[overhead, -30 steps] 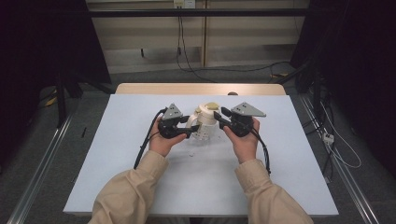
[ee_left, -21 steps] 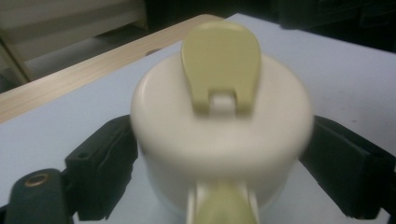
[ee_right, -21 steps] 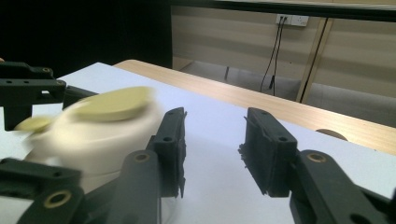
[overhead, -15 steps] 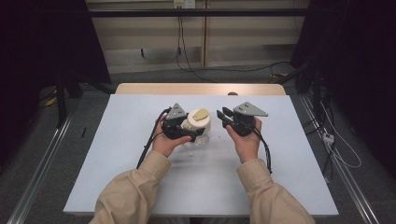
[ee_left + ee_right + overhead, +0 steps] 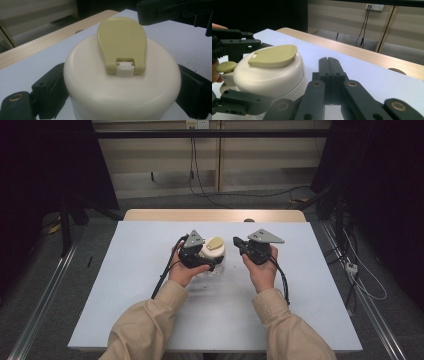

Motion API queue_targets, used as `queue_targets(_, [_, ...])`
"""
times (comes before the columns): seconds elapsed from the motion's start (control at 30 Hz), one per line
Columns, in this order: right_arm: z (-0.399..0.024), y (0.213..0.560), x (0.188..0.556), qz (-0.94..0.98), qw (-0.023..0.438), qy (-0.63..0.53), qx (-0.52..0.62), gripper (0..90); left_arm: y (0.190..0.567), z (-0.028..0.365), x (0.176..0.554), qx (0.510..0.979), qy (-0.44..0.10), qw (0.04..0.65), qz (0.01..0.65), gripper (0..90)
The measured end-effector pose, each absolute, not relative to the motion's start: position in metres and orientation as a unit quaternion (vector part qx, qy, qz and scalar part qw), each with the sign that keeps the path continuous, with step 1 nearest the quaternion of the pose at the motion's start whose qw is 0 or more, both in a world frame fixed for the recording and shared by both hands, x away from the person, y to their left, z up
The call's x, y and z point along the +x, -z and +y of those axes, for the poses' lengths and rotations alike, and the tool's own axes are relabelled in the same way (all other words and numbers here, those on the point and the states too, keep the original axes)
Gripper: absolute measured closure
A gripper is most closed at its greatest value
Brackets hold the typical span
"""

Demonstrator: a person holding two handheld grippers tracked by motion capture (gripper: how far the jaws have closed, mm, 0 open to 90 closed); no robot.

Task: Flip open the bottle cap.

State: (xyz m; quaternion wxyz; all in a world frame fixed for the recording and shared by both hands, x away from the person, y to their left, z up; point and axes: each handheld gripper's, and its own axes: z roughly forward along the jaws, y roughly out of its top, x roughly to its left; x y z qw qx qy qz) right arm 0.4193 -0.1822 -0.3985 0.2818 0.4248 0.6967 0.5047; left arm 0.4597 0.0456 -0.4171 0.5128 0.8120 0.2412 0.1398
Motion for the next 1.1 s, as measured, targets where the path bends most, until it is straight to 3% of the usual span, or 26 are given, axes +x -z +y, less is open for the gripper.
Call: queue_targets(1.1, [-0.162, 0.391, 0.433, 0.784, 0.288, -0.452, 0.313, 90.0, 0.414, 0.044, 0.459, 0.820, -0.140, 0.498, 0.244, 10.1])
